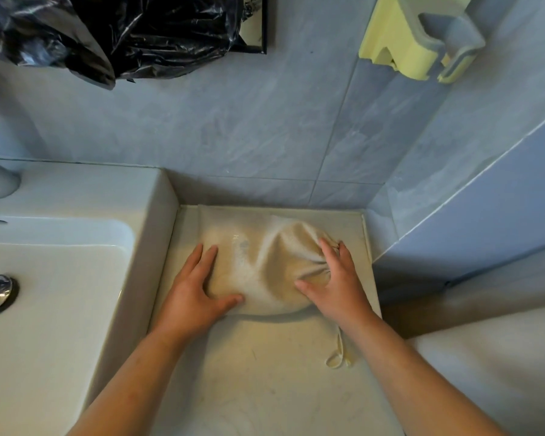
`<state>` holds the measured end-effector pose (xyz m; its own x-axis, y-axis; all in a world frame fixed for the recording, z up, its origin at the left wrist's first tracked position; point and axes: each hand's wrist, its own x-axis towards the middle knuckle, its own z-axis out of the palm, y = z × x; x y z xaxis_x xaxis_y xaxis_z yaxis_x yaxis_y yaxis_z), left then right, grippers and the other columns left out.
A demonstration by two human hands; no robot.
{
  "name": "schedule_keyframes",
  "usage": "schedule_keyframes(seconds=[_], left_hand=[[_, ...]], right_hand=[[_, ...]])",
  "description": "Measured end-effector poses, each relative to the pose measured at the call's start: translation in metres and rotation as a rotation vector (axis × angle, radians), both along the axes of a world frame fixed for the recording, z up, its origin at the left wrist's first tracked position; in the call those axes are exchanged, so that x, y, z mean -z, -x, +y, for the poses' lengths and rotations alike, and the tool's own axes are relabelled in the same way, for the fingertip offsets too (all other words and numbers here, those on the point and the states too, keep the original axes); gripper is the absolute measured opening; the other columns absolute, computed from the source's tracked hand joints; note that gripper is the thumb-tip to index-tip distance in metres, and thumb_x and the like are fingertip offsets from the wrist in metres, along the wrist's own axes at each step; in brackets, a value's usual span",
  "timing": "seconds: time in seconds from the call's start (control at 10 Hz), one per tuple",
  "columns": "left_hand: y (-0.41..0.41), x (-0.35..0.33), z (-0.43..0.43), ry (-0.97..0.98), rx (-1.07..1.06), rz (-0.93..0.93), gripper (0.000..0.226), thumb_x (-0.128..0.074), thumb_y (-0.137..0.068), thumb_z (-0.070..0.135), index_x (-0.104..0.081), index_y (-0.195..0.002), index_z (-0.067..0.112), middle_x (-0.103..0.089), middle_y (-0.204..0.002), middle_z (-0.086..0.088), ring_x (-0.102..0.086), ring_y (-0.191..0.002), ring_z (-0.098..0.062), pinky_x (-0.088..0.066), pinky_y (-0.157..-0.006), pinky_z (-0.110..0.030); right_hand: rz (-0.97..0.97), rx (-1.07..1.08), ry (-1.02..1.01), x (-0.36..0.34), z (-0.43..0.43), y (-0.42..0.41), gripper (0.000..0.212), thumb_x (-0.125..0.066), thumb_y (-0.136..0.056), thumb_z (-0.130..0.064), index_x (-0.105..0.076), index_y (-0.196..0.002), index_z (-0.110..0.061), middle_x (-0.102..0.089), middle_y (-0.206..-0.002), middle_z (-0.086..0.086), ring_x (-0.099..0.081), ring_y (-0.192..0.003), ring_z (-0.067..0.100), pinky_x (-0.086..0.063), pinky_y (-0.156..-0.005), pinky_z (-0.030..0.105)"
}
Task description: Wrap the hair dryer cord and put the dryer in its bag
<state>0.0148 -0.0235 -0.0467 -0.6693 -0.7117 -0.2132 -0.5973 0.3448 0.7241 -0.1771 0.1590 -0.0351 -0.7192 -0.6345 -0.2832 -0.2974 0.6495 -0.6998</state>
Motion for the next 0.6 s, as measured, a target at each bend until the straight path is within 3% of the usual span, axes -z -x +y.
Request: schedule_keyframes(seconds=[0.2, 0.3, 0.5, 0.6], left_hand=[[0.013, 0.004, -0.010, 0.047, 0.034, 0.008, 0.101, -0.086, -0.073, 0.031, -0.028, -0.155, 0.025, -0.012, -0.166, 0.005, -0.013, -0.136, 0.008, -0.013, -0.106, -0.008], [0.016, 0.003, -0.017, 0.077, 0.055, 0.005, 0.098, -0.083, -0.076, 0.031, -0.026, -0.156, 0.026, -0.011, -0.166, 0.006, -0.014, -0.136, 0.007, -0.014, -0.108, -0.012], [0.025, -0.001, -0.029, 0.072, 0.084, 0.001, 0.099, -0.081, -0.078, 0.032, -0.022, -0.157, 0.026, -0.008, -0.167, 0.004, -0.018, -0.150, -0.010, -0.013, -0.109, -0.014], [0.023, -0.004, -0.029, 0.045, 0.094, -0.032, 0.104, -0.083, -0.075, 0.035, -0.021, -0.157, 0.026, -0.005, -0.167, 0.001, -0.015, -0.151, -0.012, -0.013, -0.111, -0.016]], right_hand=[[0.045, 0.009, -0.012, 0.013, -0.014, 0.007, 0.092, -0.068, -0.082, -0.046, -0.006, -0.150, -0.040, 0.002, -0.162, -0.007, -0.013, -0.148, 0.022, -0.025, -0.113, 0.034], [0.081, 0.018, -0.011, 0.014, -0.021, 0.009, 0.089, -0.065, -0.084, -0.046, -0.005, -0.150, -0.039, -0.001, -0.162, -0.007, -0.018, -0.147, 0.023, -0.029, -0.113, 0.037], [0.117, 0.011, -0.036, 0.011, -0.031, 0.013, 0.087, -0.063, -0.085, -0.048, -0.005, -0.149, -0.040, -0.004, -0.160, -0.004, -0.026, -0.144, 0.026, -0.035, -0.110, 0.040], [0.047, 0.036, -0.019, 0.007, -0.030, 0.012, 0.085, -0.061, -0.087, -0.047, -0.003, -0.149, -0.042, -0.006, -0.160, -0.005, -0.027, -0.143, 0.025, -0.036, -0.107, 0.040]])
